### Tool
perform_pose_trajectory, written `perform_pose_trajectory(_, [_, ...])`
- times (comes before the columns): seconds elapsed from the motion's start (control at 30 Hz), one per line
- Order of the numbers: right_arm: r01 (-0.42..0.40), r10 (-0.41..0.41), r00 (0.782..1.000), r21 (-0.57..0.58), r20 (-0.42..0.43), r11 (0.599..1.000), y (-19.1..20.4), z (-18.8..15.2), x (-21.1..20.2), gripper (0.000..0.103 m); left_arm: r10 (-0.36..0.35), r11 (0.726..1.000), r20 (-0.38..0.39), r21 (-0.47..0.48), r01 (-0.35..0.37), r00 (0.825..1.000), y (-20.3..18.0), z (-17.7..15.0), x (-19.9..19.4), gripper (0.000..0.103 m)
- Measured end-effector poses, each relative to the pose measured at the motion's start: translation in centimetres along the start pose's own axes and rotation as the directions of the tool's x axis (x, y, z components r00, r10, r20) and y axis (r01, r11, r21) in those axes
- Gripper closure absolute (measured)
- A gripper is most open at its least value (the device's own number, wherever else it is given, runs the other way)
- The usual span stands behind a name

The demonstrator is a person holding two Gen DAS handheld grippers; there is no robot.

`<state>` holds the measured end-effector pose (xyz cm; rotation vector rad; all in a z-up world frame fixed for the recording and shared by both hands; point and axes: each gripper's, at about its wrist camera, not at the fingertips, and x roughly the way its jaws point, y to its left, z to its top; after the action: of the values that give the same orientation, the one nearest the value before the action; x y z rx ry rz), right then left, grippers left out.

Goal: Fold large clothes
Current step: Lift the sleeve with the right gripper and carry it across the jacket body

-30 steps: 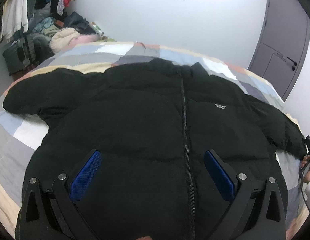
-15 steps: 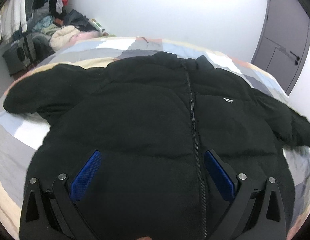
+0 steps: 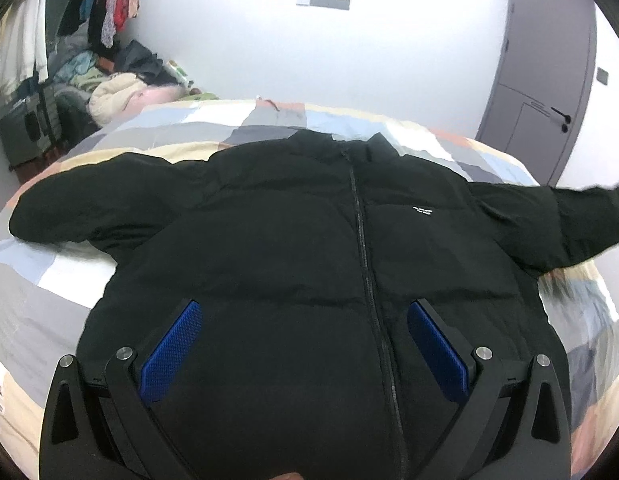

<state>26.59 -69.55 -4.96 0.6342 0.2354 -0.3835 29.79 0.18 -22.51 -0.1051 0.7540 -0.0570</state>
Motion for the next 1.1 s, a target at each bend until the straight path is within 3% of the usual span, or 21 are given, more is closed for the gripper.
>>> perform_pose_trajectory(0.37, [-0.123,0.132,0.991,-0.215,0.029,0.969,14.3,-0.7,-4.6,0.098,-0.042,0.999,0.077,0.035,0.04,0.996,1.9,-1.5,-4.0,0.0])
perform_pose_trajectory(0.6, [-0.251,0.263,0.965,-0.327,-0.008,0.911,22.7,-4.2,-5.7,0.097,-0.069,0.996,0.104,0.07,0.062,0.992,2.9,-2.8,-5.4,0.0])
perform_pose_trajectory(0.9, [-0.443,0.417,0.895,-0.432,-0.16,0.786,34.1,-13.5,-5.4,0.095,-0.089,0.995,0.118,0.064,0.082,0.989,4.6,-3.0,-6.2,0.0])
perform_pose_trajectory(1.1, [-0.556,0.459,0.831,-0.442,-0.315,0.704,39.4,-22.2,-3.0,0.095,-0.038,0.998,0.114,0.06,0.031,0.993,6.6,-3.4,-5.1,0.0])
